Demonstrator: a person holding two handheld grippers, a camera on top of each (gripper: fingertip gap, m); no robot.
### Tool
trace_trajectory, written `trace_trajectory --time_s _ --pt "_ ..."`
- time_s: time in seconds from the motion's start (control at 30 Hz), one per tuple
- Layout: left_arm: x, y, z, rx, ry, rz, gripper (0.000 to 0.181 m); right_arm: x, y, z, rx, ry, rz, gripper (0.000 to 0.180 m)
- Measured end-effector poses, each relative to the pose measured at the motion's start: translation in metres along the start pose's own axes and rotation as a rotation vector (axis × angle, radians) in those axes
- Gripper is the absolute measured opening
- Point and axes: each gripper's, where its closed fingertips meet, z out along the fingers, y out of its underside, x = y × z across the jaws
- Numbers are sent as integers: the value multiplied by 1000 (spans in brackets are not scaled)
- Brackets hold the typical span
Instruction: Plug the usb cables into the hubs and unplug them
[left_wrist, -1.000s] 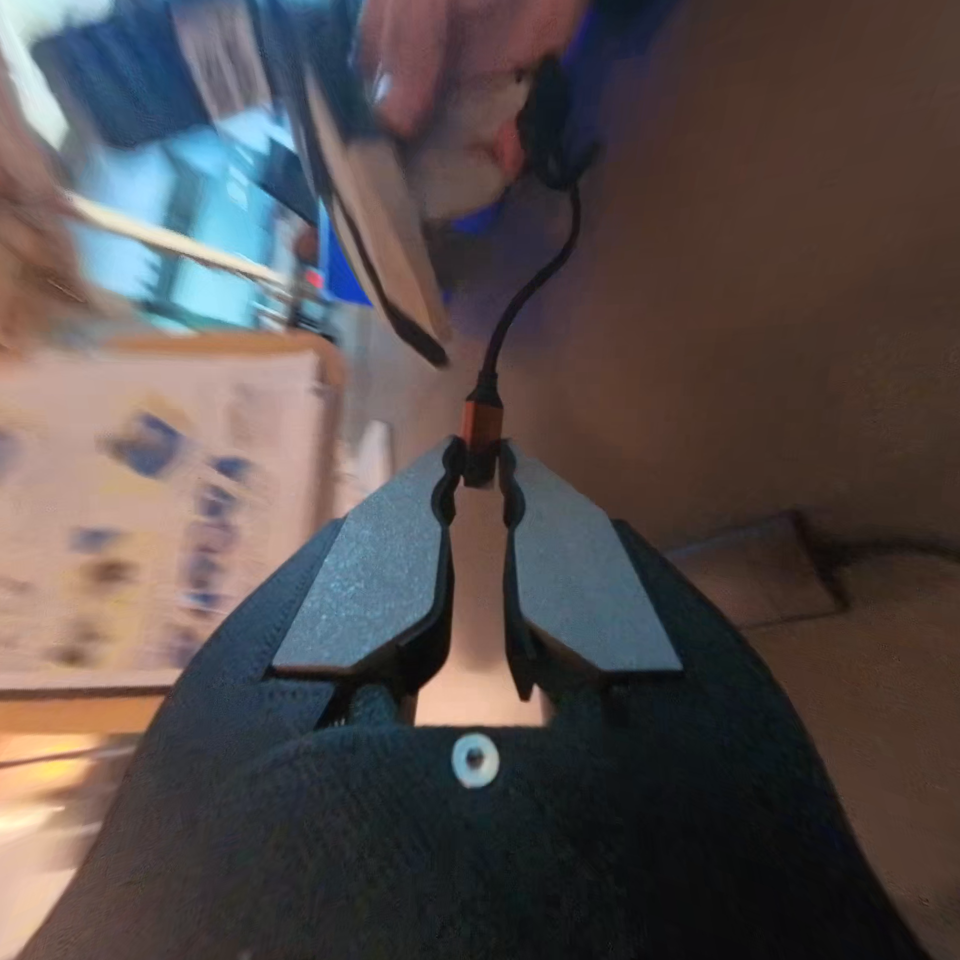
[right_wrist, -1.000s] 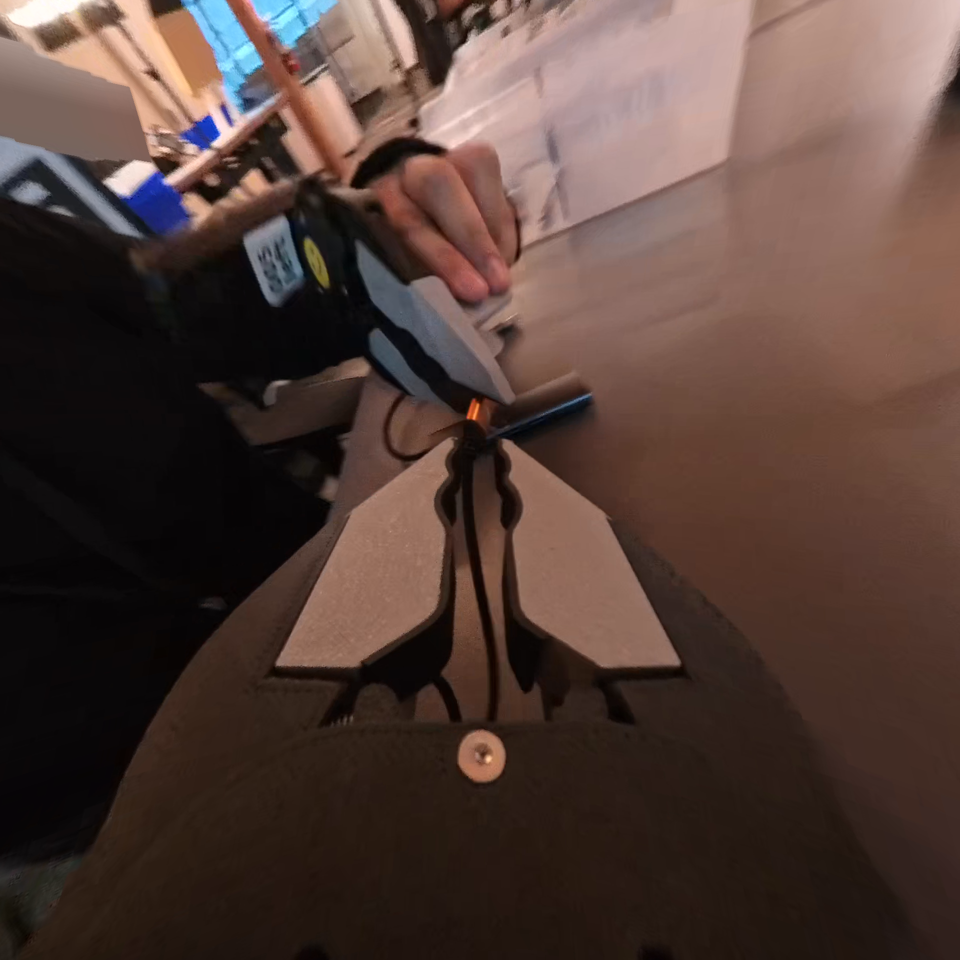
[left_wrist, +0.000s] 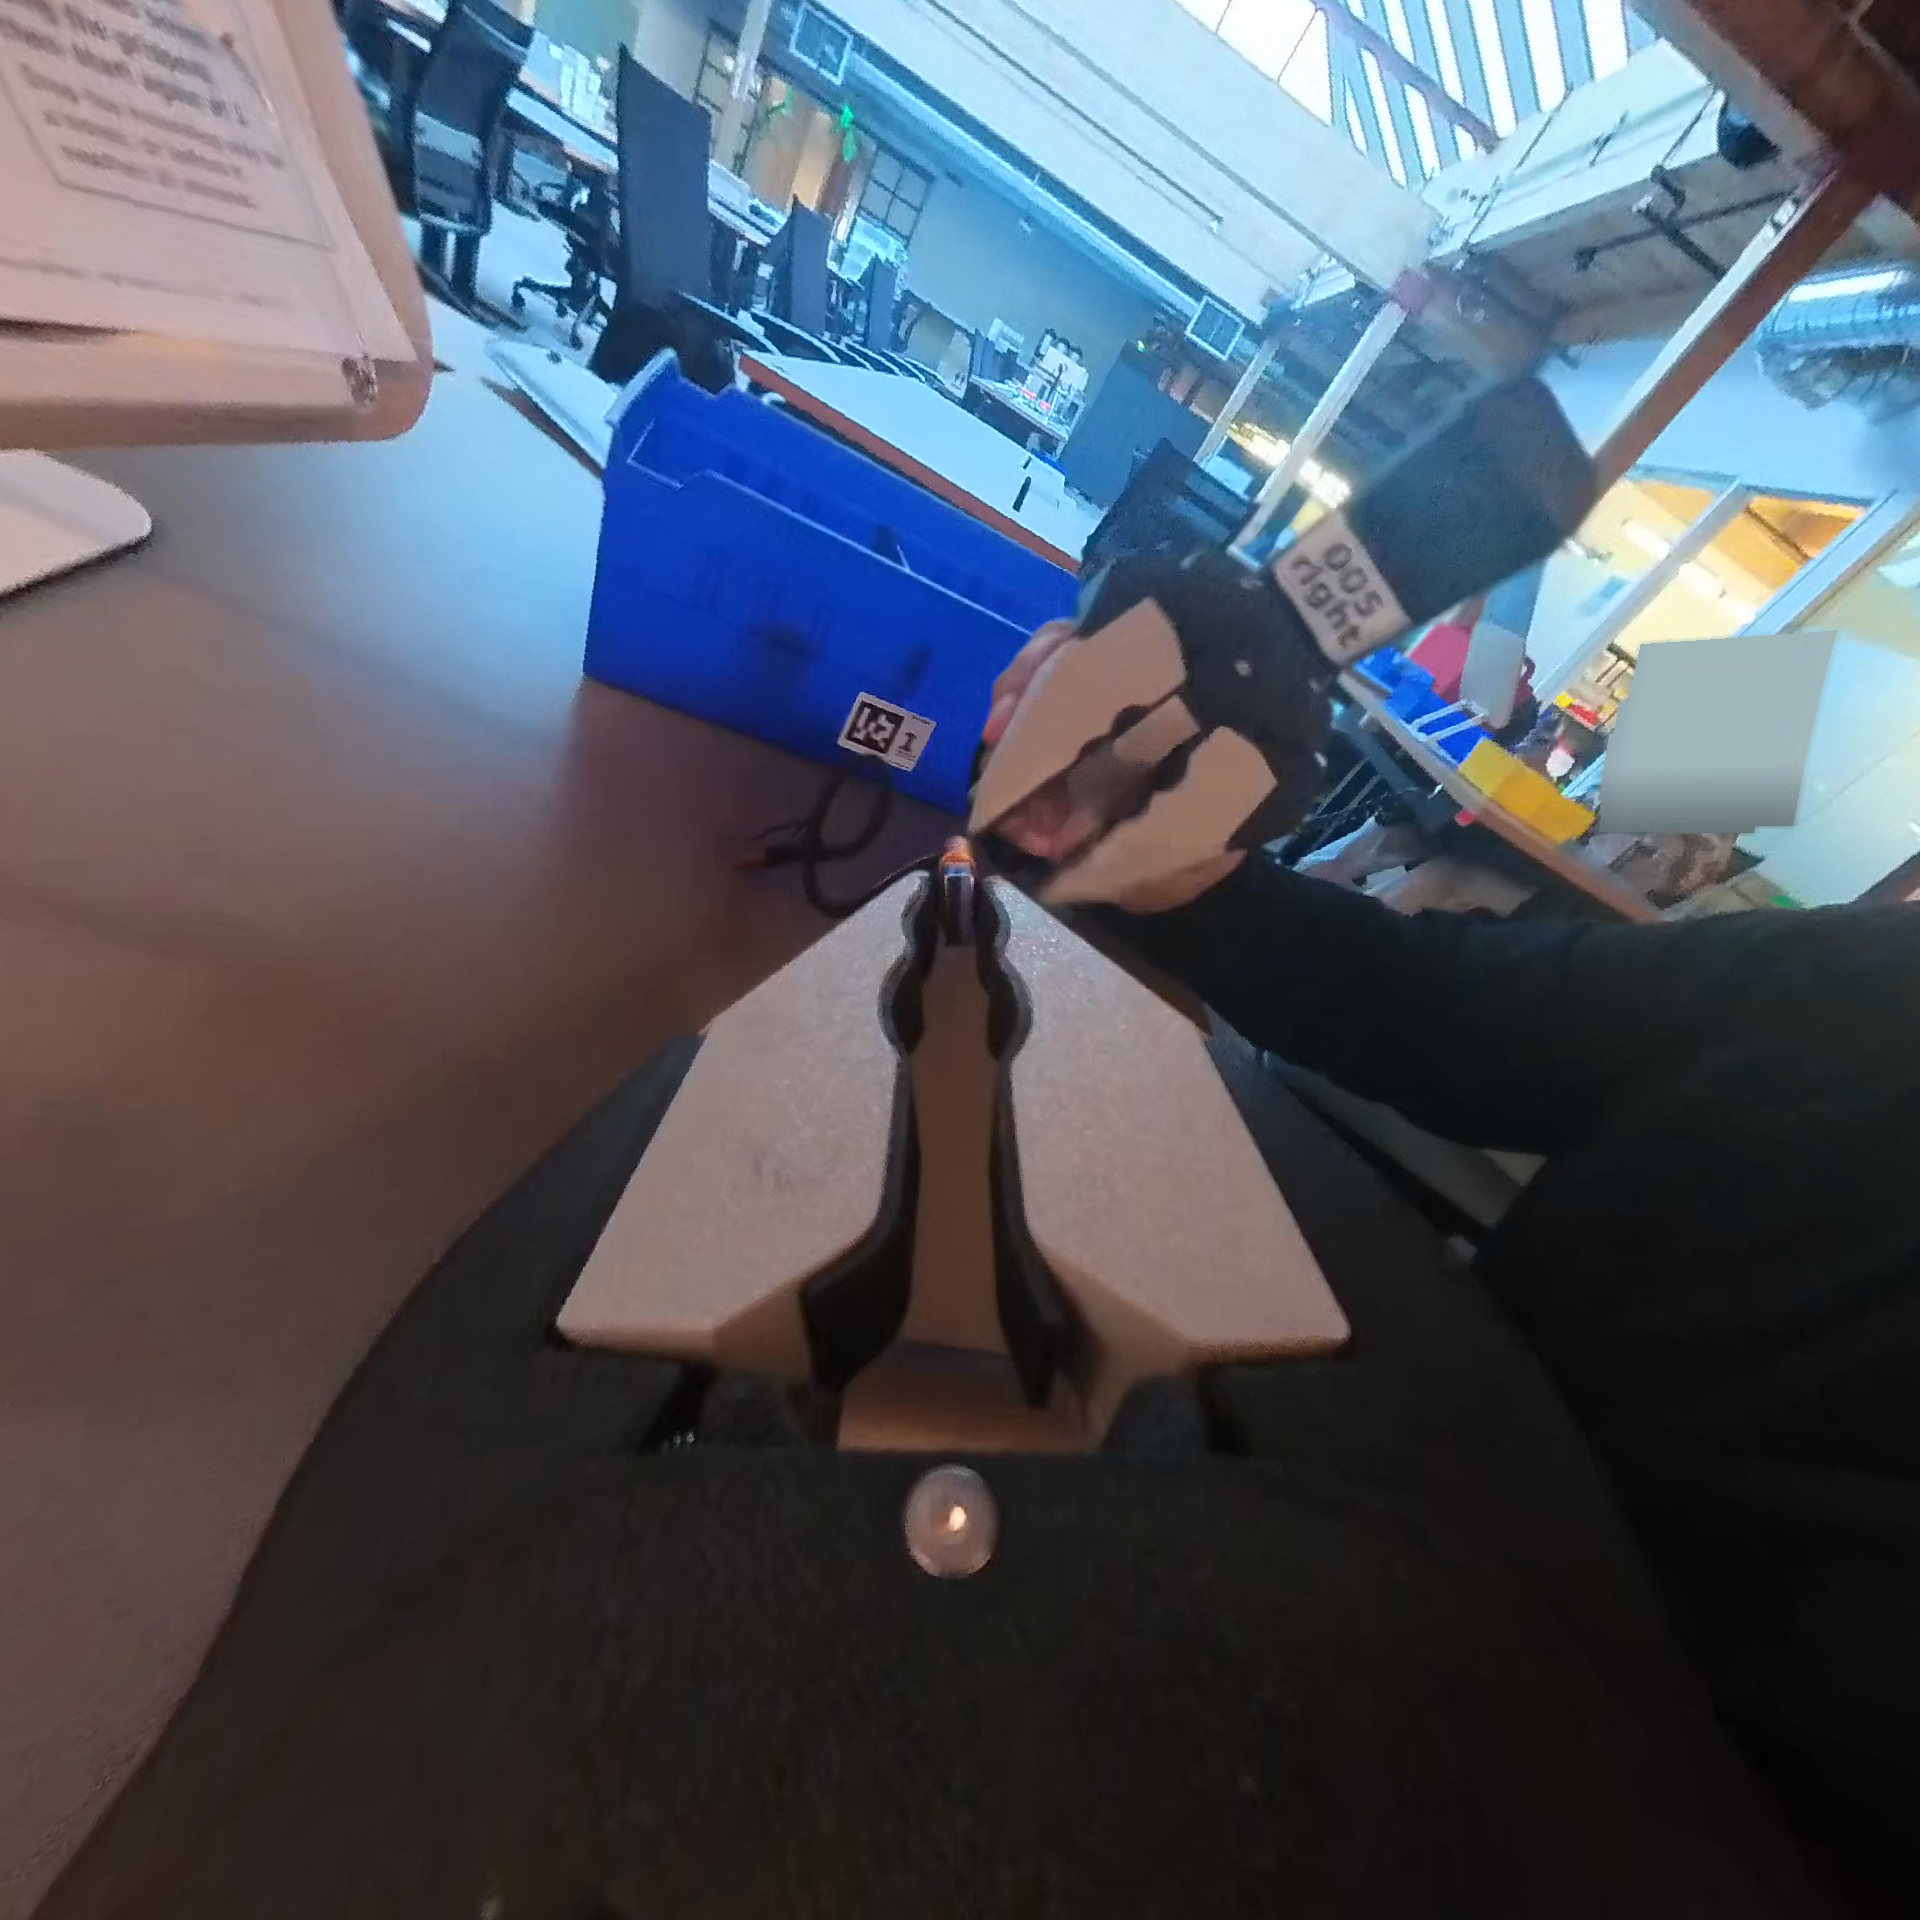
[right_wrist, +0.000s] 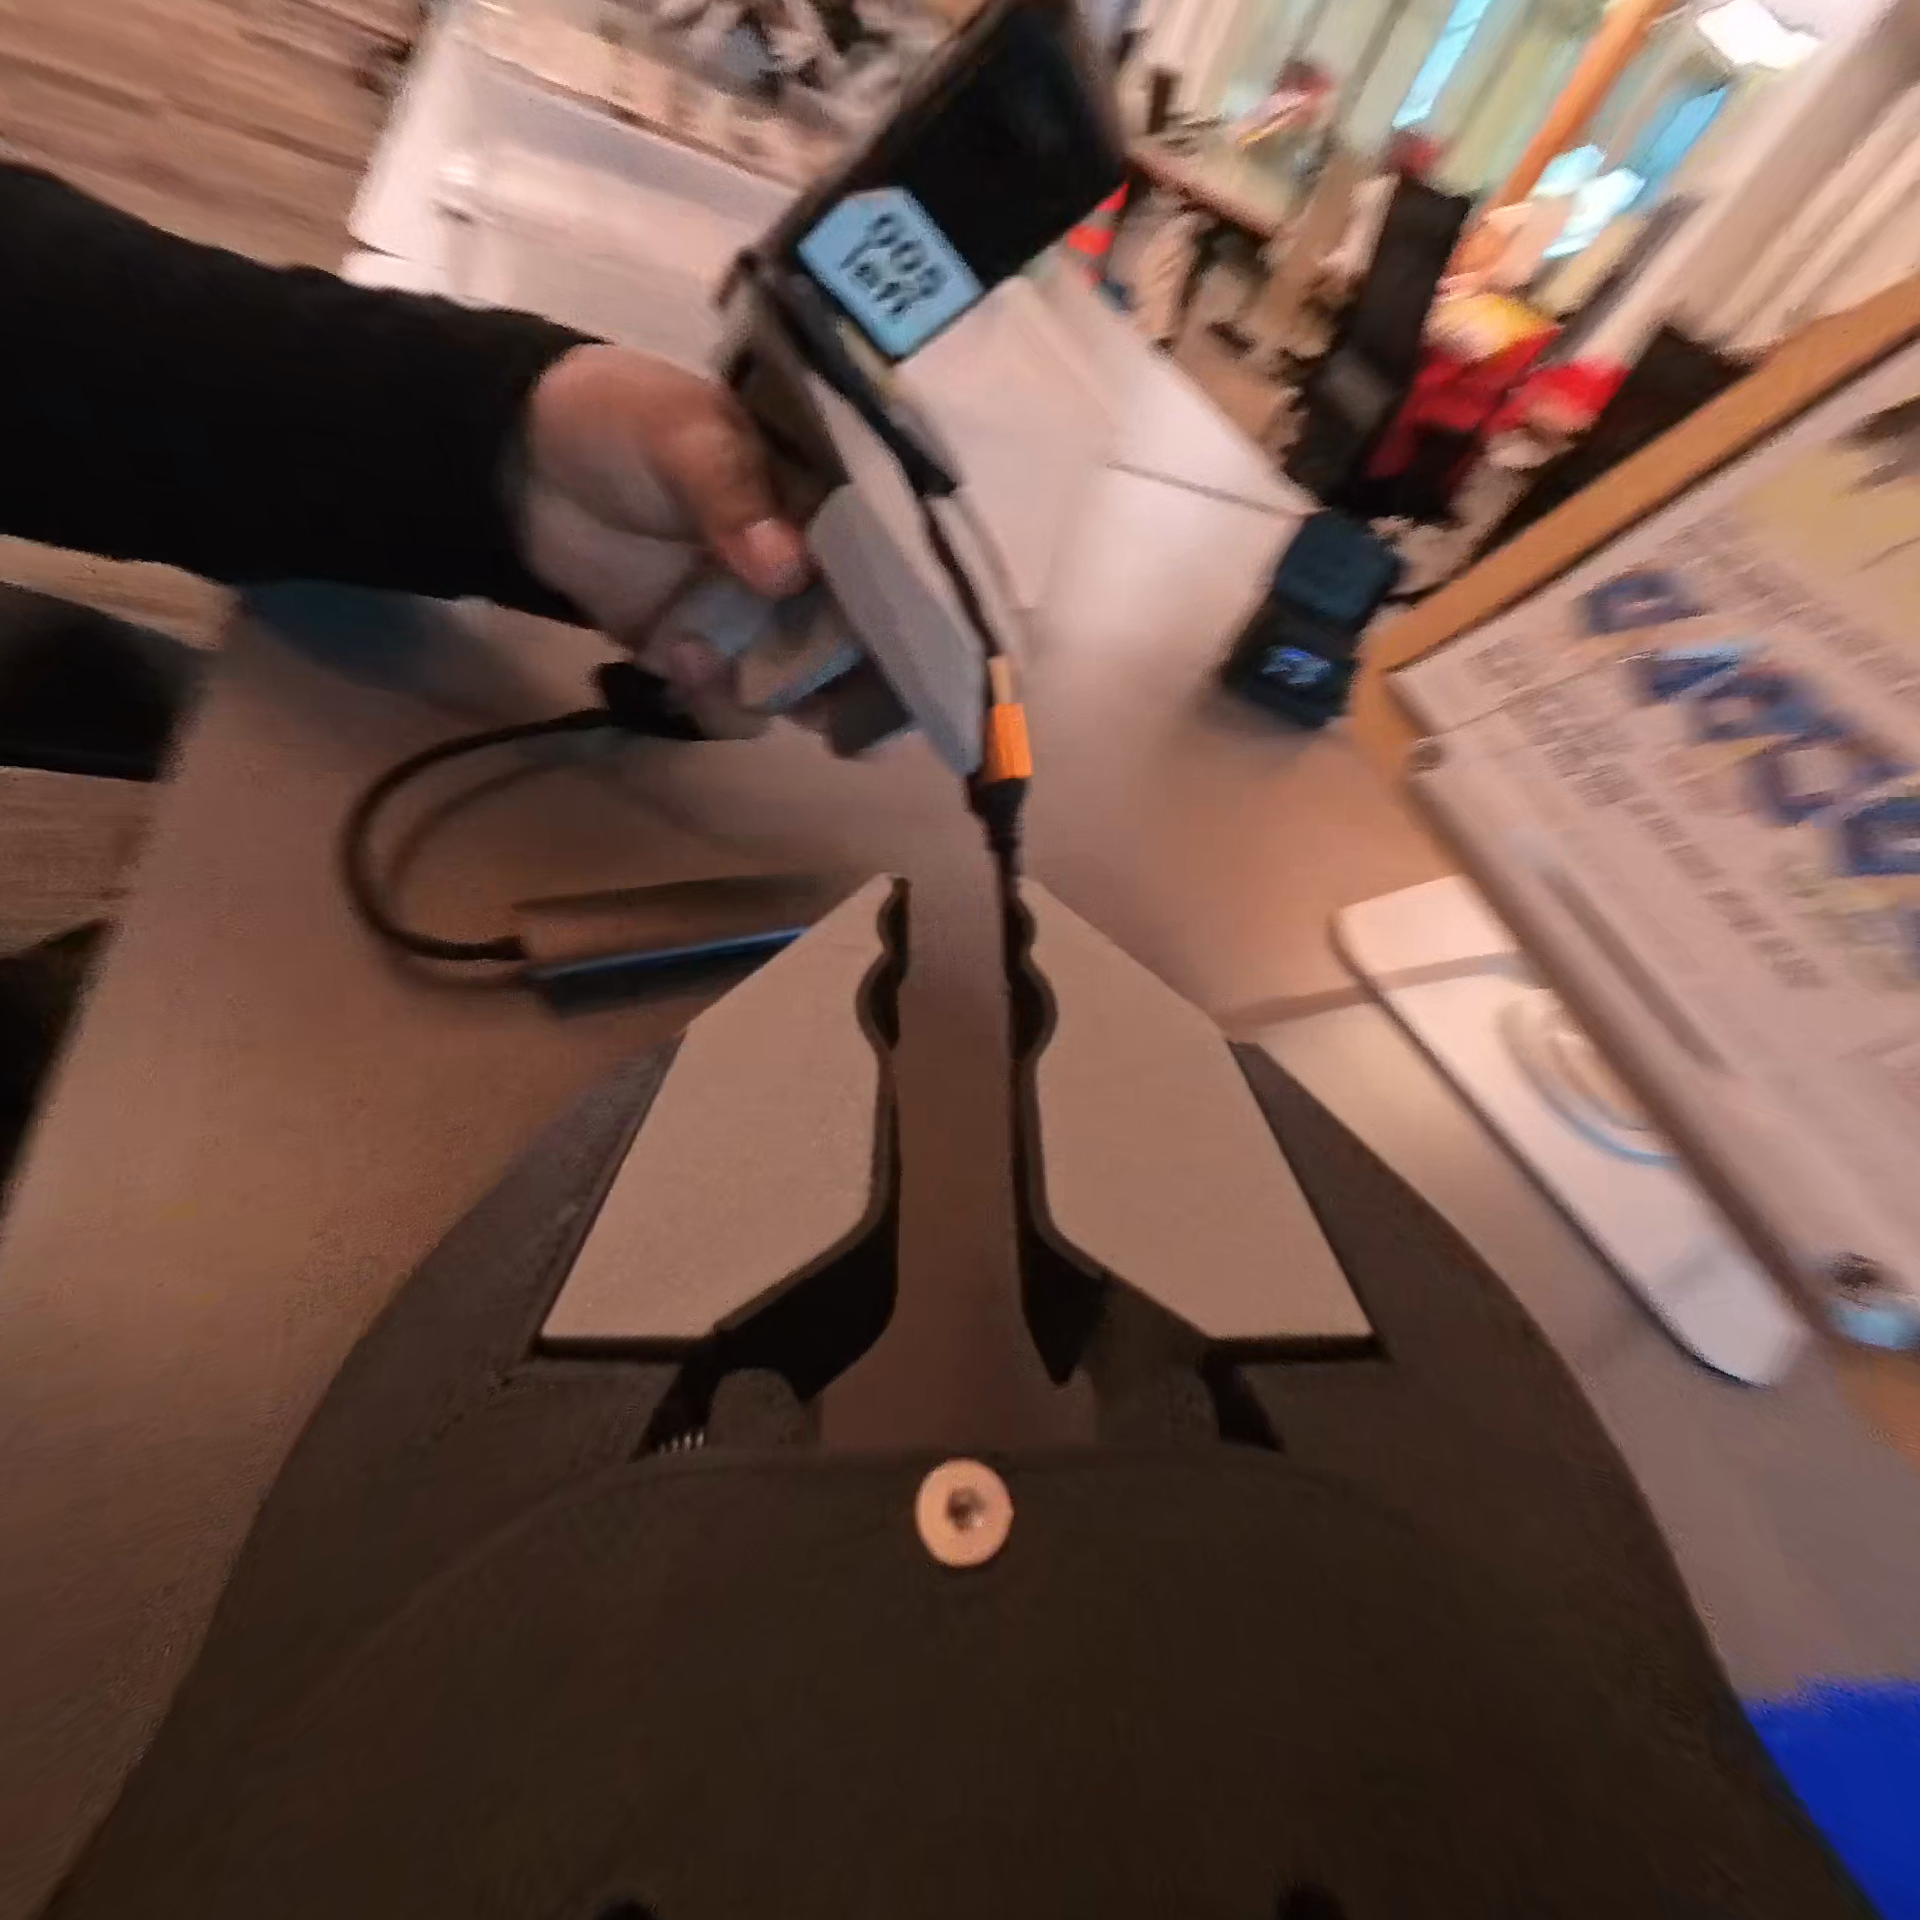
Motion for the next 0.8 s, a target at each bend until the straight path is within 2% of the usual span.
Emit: trace_trajectory --time_s 0.03,0.07,0.1,0.17,0.27,0.37,0.47,0.57,0.67,0.7,0.8 --pt "-2 1 1 2 0 -34 4 9 1 -1 -13 78 -28 6" --pt "-4 2 1 9 4 -67 4 14 3 -2 -33 129 -54 5" --pt "-3 2 3 20 18 -101 4 15 5 0 -56 152 -79 12" --pt "1 1 5 39 54 -151 5 9 8 5 -89 149 -134 22" --pt "8 3 8 33 90 -166 4 6 13 12 -116 150 -163 22" --pt "11 9 12 9 93 -157 4 3 4 12 -66 153 -186 22" --pt "10 8 12 12 87 -152 4 -2 4 12 -71 151 -244 7" --pt "10 9 12 12 96 -163 4 -2 4 12 -86 164 -257 6" --pt "8 9 11 -26 80 -106 6 0 10 14 -110 122 -161 5" --pt "4 9 8 -56 34 -55 10 4 15 14 -133 106 -107 5" --pt "6 7 -7 -108 -99 108 42 9 44 16 -222 13 96 5"
